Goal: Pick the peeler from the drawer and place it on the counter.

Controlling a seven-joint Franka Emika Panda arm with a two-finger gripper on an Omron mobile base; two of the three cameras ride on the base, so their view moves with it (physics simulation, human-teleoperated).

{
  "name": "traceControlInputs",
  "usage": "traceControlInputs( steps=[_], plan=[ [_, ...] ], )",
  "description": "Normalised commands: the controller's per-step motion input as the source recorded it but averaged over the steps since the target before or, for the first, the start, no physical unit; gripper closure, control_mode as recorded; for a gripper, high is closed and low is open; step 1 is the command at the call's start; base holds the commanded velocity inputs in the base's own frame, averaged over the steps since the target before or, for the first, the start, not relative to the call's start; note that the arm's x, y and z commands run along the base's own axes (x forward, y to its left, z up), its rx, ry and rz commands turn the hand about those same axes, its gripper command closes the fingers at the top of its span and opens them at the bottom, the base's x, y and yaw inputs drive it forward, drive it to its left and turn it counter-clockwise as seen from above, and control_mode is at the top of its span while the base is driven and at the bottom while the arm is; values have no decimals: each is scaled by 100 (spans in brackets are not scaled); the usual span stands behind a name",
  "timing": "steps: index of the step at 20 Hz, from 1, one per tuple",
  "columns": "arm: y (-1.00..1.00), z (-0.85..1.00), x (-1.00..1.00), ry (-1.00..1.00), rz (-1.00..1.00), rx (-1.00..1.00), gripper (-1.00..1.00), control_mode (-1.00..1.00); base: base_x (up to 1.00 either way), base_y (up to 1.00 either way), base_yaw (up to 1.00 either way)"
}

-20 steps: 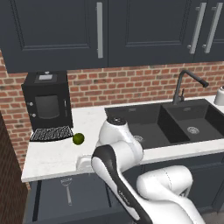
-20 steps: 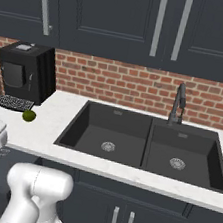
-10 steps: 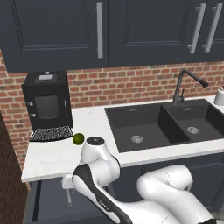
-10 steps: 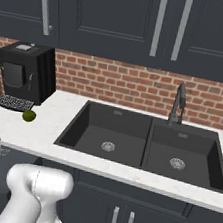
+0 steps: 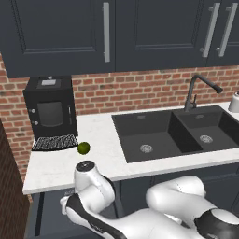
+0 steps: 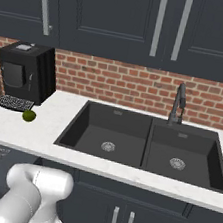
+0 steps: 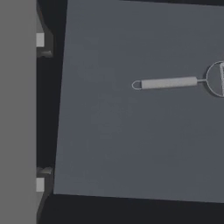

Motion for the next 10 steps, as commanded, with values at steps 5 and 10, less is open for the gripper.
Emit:
traceControlInputs(
  steps=[5, 10],
  plan=[
    [11, -28, 4, 7, 0, -6, -100, -100, 0, 0, 0],
    [1, -28, 13, 12, 1, 0, -100, -100, 0, 0, 0]
  ],
)
